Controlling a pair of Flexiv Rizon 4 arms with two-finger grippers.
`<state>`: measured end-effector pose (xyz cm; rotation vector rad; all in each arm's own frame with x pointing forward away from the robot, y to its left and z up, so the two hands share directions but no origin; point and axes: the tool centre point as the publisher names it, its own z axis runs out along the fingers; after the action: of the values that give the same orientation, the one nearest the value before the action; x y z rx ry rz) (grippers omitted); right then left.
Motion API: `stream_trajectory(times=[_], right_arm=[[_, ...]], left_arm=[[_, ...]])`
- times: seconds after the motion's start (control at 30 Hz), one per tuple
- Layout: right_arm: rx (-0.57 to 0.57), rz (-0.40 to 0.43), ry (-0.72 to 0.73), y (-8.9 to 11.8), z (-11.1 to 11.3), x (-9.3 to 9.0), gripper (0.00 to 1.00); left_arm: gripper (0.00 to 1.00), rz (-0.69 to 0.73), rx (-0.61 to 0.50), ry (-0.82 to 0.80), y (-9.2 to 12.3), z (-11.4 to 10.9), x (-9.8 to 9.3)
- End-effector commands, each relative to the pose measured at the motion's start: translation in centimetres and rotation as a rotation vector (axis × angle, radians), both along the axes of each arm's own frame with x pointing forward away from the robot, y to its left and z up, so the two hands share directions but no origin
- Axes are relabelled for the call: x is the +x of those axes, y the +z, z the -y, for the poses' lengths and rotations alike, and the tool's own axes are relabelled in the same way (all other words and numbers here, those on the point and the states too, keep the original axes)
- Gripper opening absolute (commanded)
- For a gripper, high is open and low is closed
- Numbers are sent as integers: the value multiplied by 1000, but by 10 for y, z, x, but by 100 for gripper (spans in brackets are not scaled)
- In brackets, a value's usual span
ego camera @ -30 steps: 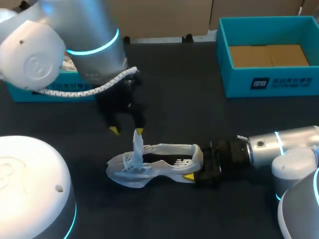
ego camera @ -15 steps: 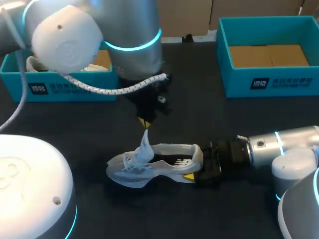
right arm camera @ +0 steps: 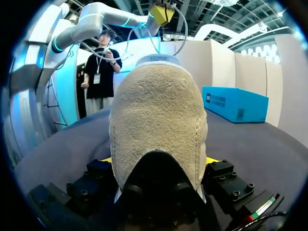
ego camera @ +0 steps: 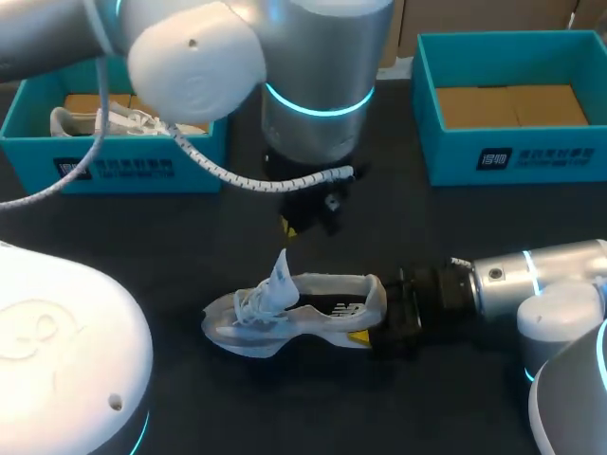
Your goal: Take the shoe out of the shoebox, open the shoe tongue, remove and reinsert the insole, then place the shoe into the shoebox
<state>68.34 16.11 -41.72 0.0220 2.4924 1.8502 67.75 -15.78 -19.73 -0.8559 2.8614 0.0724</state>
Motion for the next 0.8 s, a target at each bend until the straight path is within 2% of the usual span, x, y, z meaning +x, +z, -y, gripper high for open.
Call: stream_trajectory(times=[0.03, 0.23, 0.3, 0.5, 0.8], right_arm=[[-2, 1, -1, 1, 0, -1, 0], [-2, 1, -1, 1, 0, -1, 0], [-2, 1, -1, 1, 0, -1, 0], [-2, 1, -1, 1, 0, -1, 0], [-2, 1, -1, 1, 0, -1, 0]], left_arm=[[0, -76, -95, -99, -5, -1, 11], [0, -128, -181, -248, -18, 7, 12], [0, -186, -204, -349, -23, 10, 9], [0, -166, -173, -527, -41, 21, -7], [0, -166, -173, -527, -41, 21, -7]])
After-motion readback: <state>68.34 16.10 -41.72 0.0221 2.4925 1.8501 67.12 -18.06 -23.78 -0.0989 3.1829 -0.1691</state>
